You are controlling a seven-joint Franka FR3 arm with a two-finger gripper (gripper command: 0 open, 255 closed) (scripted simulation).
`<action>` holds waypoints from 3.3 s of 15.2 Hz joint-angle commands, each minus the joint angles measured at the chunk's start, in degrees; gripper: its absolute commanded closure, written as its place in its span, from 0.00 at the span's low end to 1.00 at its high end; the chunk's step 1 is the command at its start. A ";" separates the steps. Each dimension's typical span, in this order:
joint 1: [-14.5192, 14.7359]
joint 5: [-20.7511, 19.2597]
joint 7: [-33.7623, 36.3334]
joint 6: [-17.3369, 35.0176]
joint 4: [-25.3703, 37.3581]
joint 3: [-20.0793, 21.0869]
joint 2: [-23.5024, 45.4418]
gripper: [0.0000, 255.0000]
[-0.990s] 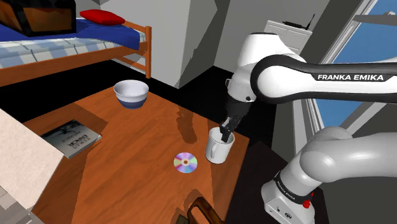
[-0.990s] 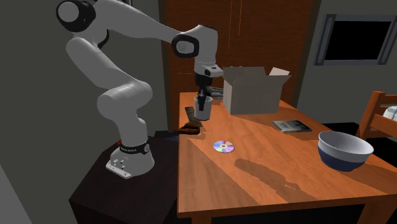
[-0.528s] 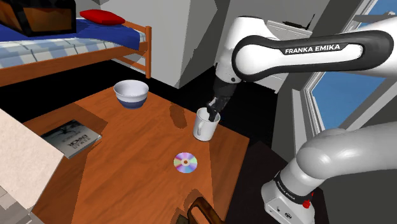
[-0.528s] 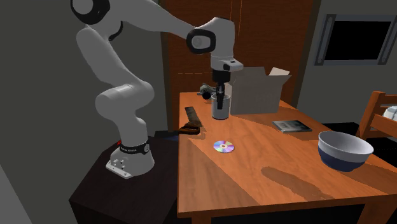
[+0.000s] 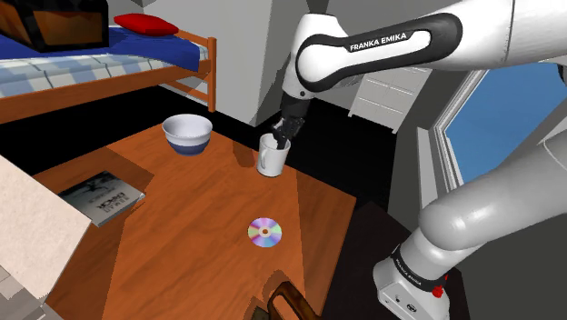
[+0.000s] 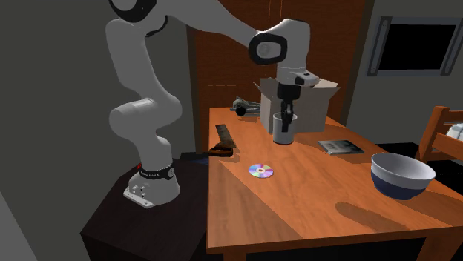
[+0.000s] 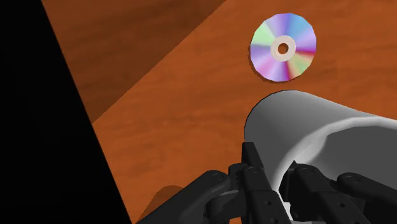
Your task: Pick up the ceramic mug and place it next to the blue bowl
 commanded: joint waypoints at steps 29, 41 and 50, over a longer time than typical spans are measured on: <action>9.98 -28.29 5.26 -20.72 80.33 -6.00 64.34 1.00; 8.51 -28.80 5.83 -11.95 71.86 -6.27 65.03 1.00; 8.24 -29.52 6.14 -6.63 68.54 -6.84 67.20 1.00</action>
